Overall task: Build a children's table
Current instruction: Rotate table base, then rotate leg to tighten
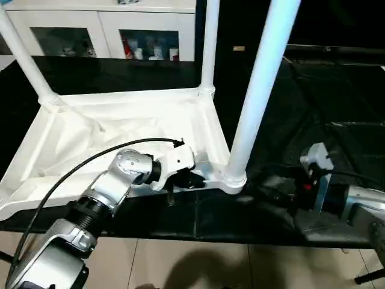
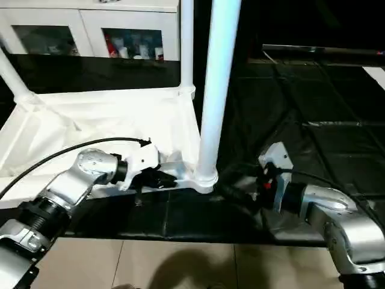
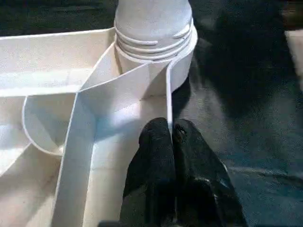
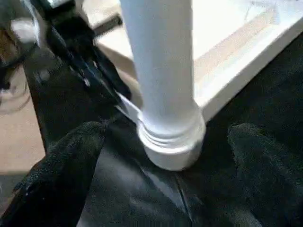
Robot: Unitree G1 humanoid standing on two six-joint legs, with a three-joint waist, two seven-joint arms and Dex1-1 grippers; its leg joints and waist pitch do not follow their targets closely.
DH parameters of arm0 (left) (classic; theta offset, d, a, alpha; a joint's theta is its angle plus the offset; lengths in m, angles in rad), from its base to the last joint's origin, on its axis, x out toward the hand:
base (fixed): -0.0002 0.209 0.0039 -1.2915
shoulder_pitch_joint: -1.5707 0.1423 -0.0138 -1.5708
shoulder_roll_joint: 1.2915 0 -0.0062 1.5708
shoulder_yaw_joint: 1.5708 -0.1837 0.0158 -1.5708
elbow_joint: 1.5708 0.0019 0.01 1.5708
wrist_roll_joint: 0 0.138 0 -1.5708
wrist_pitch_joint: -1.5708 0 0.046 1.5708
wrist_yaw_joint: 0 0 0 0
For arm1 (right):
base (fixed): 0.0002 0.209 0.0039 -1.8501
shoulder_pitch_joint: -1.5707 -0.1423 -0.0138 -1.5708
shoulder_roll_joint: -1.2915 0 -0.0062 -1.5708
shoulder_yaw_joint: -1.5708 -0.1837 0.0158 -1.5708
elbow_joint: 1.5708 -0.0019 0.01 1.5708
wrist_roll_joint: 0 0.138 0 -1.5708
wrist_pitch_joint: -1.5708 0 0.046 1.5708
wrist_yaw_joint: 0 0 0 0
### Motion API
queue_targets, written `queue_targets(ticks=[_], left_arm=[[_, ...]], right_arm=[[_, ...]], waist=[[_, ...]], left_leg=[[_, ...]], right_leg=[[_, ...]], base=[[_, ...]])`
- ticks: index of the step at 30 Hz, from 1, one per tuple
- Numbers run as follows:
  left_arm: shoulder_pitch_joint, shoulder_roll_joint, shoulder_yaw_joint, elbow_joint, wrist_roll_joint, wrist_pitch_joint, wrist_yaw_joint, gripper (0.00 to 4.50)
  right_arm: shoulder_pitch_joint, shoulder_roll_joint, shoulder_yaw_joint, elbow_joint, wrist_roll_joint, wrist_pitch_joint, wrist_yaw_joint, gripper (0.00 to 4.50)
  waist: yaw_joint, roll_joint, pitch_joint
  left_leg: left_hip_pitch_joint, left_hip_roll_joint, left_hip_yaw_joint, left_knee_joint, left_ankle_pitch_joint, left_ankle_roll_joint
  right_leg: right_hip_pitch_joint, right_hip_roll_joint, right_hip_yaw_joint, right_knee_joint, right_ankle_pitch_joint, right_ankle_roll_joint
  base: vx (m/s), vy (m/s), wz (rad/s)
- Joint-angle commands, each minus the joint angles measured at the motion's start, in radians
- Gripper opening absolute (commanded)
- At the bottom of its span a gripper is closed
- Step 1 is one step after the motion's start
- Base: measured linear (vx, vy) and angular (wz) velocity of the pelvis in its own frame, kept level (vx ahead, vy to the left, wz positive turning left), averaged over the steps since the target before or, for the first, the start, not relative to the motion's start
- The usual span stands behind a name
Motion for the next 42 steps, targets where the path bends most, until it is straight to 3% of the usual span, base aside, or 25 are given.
queue_targets(ticks=[1, 7, 9, 13, 14, 20, 22, 33, 35, 40, 42], left_arm=[[0.029, 0.015, -0.065, 0.007, 0.024, 0.02, -0.071, 0.02], [0.028, 0.035, -0.091, 0.003, 0.04, -0.046, -0.148, 0.02], [0.024, 0.038, -0.095, 0.001, 0.041, -0.059, -0.167, 0.02], [0.014, 0.046, -0.101, -0.012, 0.048, -0.076, -0.213, 0.0], [0.007, 0.051, -0.106, -0.013, 0.053, -0.087, -0.235, 0.0], [-0.011, 0.066, -0.128, -0.007, 0.073, -0.129, -0.279, 0.0], [-0.014, 0.067, -0.13, -0.004, 0.078, -0.134, -0.284, 0.0], [-0.035, 0.06, -0.105, 0.042, 0.088, -0.149, -0.283, 0.0], [-0.034, 0.049, -0.088, 0.047, 0.072, -0.127, -0.274, 0.0], [-0.033, -0.001, -0.022, 0.078, 0.022, -0.048, -0.198, 0.0], [-0.049, -0.04, 0.023, 0.13, 0.018, 0.0, -0.095, 0.0]], right_arm=[[-0.024, -0.01, 0.022, 0.018, -0.025, -0.038, 0.037, 4.5], [-0.109, 0.025, 0.094, 0.127, -0.05, -0.141, 0.15, 4.5], [-0.129, 0.032, 0.118, 0.159, -0.057, -0.174, 0.2, 4.5], [-0.176, 0.036, 0.18, 0.234, -0.076, -0.217, 0.324, 4.2], [-0.205, 0.038, 0.208, 0.279, -0.089, -0.234, 0.378, 4.1], [-0.281, 0.059, 0.26, 0.385, -0.123, -0.267, 0.453, 3.62], [-0.293, 0.063, 0.268, 0.401, -0.127, -0.272, 0.468, 3.62], [-0.355, 0.107, 0.294, 0.499, -0.133, -0.285, 0.556, 2.68], [-0.355, 0.116, 0.291, 0.498, -0.124, -0.27, 0.557, 2.4], [-0.339, 0.148, 0.269, 0.474, -0.104, -0.215, 0.493, 2.2], [-0.33, 0.193, 0.246, 0.48, -0.113, -0.215, 0.395, 2.15]], waist=[[0.005, -0.016, -0.068], [0.006, -0.015, -0.069], [0.013, -0.019, -0.072], [0.016, -0.026, -0.074], [0.018, -0.023, -0.073], [0.032, -0.027, -0.073], [0.032, -0.027, -0.071], [0.03, -0.03, -0.065], [0.031, -0.029, -0.065], [0.031, -0.03, -0.063], [0.028, -0.032, -0.059]], left_leg=[[-0.005, 0.025, -0.004, -0.059, -0.055, 0.071], [0.0, 0.029, -0.001, -0.059, -0.08, 0.081], [0.005, 0.031, 0.001, -0.057, -0.081, 0.084], [0.001, 0.03, 0.0, -0.057, -0.083, 0.094], [0.001, 0.03, 0.001, -0.057, -0.089, 0.092], [0.003, 0.032, 0.003, -0.057, -0.083, 0.087], [0.004, 0.032, 0.002, -0.057, -0.084, 0.086], [0.004, 0.031, 0.002, -0.061, -0.129, 0.063], [0.006, 0.032, 0.001, -0.063, -0.135, 0.056], [0.004, 0.029, 0.001, -0.063, -0.135, 0.055], [0.006, 0.027, 0.0, -0.066, -0.166, 0.041]], right_leg=[[0.061, -0.065, 0.032, -0.061, -0.054, -0.257], [0.057, -0.066, 0.032, -0.062, -0.09, -0.272], [0.056, -0.066, 0.033, -0.059, -0.062, -0.281], [0.059, -0.067, 0.029, -0.054, -0.046, -0.29], [0.058, -0.067, 0.029, -0.055, -0.067, -0.286], [0.054, -0.066, 0.03, -0.051, -0.065, -0.288], [0.053, -0.066, 0.03, -0.052, -0.072, -0.285], [0.05, -0.067, 0.03, -0.06, -0.155, -0.274], [0.05, -0.066, 0.031, -0.06, -0.156, -0.274], [0.049, -0.065, 0.031, -0.063, -0.163, -0.273], [0.047, -0.067, 0.031, -0.073, -0.243, -0.252]], base=[[0.0, 0.0, 0.0], [0.0, 0.0, 0.0], [0.0, 0.0, 0.0], [0.0, 0.0, 0.0], [0.0, 0.0, 0.0], [0.0, 0.0, 0.0], [0.0, 0.0, 0.0], [0.0, 0.0, 0.0], [0.0, 0.0, 0.0], [0.0, 0.0, 0.0], [0.0, 0.0, 0.0]])
